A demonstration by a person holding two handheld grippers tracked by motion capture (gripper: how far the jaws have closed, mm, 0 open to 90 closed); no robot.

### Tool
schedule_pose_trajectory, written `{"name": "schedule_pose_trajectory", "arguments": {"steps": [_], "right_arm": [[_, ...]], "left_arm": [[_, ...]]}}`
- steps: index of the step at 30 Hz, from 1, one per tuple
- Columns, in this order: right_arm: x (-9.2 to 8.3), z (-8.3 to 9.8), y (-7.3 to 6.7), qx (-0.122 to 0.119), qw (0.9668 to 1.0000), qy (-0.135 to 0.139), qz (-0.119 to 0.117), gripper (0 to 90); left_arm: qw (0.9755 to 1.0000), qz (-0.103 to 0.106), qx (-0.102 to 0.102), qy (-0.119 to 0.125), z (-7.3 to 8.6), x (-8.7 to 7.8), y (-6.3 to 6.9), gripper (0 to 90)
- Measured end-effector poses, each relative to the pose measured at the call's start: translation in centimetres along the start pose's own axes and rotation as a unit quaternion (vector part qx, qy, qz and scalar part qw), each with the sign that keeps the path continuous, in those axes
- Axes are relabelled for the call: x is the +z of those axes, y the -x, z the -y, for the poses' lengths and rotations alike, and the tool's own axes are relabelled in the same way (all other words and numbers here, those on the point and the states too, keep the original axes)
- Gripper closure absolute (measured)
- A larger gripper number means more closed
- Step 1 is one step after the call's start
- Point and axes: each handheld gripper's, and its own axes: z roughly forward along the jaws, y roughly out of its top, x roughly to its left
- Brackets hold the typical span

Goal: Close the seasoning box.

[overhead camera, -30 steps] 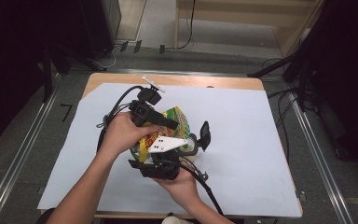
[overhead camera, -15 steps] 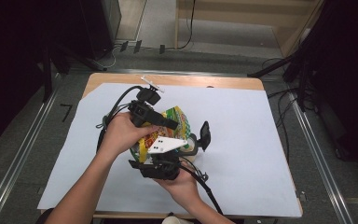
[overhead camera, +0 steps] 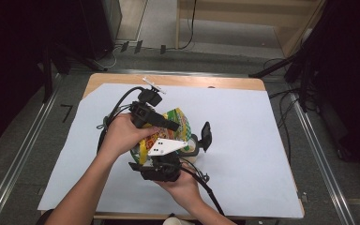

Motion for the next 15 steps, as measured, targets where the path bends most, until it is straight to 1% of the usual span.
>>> {"name": "schedule_pose_trajectory", "arguments": {"steps": [15], "right_arm": [[-0.03,0.0,-0.07,0.003,1.0,0.002,0.002,61.5]], "left_arm": [[1.0,0.001,0.001,0.0,-0.02,-0.02,0.08,65.6]]}}
